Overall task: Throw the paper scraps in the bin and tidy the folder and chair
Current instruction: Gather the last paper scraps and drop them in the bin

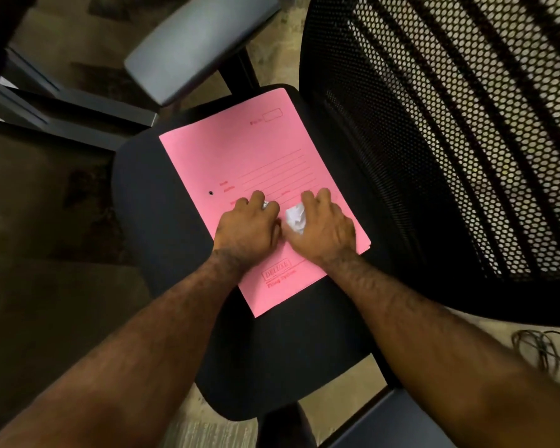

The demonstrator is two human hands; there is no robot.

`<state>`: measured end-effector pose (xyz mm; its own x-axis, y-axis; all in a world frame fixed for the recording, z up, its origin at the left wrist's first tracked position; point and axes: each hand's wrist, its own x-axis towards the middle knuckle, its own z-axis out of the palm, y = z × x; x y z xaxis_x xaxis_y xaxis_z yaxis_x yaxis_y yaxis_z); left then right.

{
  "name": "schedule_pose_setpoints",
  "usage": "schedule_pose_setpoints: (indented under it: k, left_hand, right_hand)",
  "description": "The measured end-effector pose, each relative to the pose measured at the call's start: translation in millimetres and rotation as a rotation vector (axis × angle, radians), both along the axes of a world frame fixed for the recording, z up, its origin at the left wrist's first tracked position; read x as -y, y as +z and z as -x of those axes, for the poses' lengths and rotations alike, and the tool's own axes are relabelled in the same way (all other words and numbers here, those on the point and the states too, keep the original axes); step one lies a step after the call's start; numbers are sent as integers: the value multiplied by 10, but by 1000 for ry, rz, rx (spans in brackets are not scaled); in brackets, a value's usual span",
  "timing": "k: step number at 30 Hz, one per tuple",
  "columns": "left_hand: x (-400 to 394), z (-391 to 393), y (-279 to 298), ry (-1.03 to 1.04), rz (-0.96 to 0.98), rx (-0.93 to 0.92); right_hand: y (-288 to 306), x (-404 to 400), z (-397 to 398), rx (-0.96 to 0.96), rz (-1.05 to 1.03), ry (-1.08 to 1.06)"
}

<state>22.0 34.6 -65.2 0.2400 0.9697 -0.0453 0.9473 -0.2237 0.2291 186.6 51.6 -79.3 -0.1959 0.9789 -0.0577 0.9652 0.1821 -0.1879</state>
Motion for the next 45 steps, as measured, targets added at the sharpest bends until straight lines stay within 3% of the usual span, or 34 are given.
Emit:
schedule_pose_setpoints:
  k: [9,14,16,20,24,31,38,45]
  left_hand:
    - [68,-48,-33,70,79,-92]
    - [141,33,62,232,221,-27]
    - [223,159,121,350,241,39]
    - [643,522,268,611,160,196]
    - [1308,804,407,777,26,258]
    - [2732,1219,533,1079,-54,372]
    - [4528,1584,552,1441,-75,349]
    - [6348,1764,346,1777,-174,229]
  right_hand:
    - [15,206,147,67,36,104]
    - [98,166,166,44,80,73]
    - [150,105,136,24,130,10]
    - [235,-16,45,-91,188,-338]
    - [425,252,364,-305,168,-413]
    - [691,1534,1597,-580,337,-45]
    - [672,3286,2705,-614,582,367]
    - [356,5072,3464,-634,743,575]
